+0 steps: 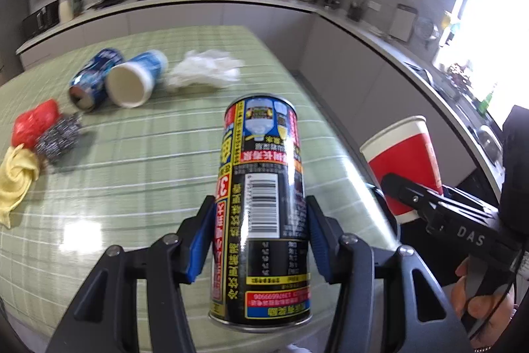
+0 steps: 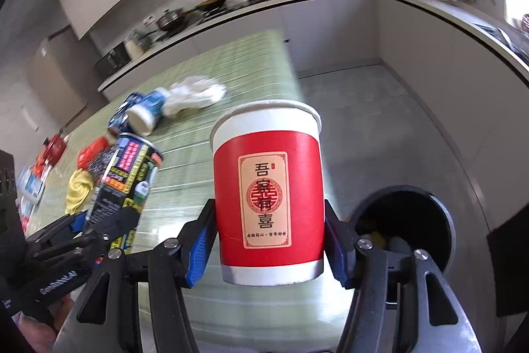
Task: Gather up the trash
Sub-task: 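Carry the spray can and red cup over the black bin with both tools, then open both tools to drop the spray can and cup into the bin, then move both open tools back over the table toward the yellow cloth, then grasp the yellow cloth with the left tool while the right tool grasps the steel wool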
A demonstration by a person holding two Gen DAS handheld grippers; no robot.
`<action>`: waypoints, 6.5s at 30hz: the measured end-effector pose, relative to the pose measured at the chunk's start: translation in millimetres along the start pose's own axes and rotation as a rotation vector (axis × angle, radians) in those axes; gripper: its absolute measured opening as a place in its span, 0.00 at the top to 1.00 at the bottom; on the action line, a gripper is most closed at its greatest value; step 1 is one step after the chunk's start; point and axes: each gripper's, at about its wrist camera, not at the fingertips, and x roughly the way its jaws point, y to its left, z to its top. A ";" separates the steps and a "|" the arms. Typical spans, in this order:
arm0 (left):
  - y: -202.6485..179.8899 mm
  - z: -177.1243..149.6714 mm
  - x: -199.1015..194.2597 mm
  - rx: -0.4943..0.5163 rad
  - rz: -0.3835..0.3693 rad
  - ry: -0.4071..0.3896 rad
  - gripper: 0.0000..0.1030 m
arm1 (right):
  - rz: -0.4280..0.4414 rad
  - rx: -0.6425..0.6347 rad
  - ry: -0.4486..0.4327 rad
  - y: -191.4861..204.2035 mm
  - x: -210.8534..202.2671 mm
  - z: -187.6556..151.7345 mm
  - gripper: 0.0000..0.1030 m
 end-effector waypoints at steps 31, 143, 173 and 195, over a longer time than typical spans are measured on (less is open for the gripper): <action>-225.9 -23.5 175.7 -0.002 0.102 0.284 0.40 | 0.013 0.028 0.235 -256.9 46.3 -23.4 0.38; 331.0 7.1 -11.8 -0.108 0.248 0.090 0.25 | 0.118 -0.158 0.085 357.9 177.8 27.2 0.19; 327.5 11.4 6.5 -0.124 0.193 0.082 0.43 | 0.111 -0.213 0.128 340.1 205.0 24.4 0.50; 312.1 4.6 5.2 -0.128 0.217 0.075 0.48 | 0.133 -0.185 0.135 317.5 185.7 16.1 0.30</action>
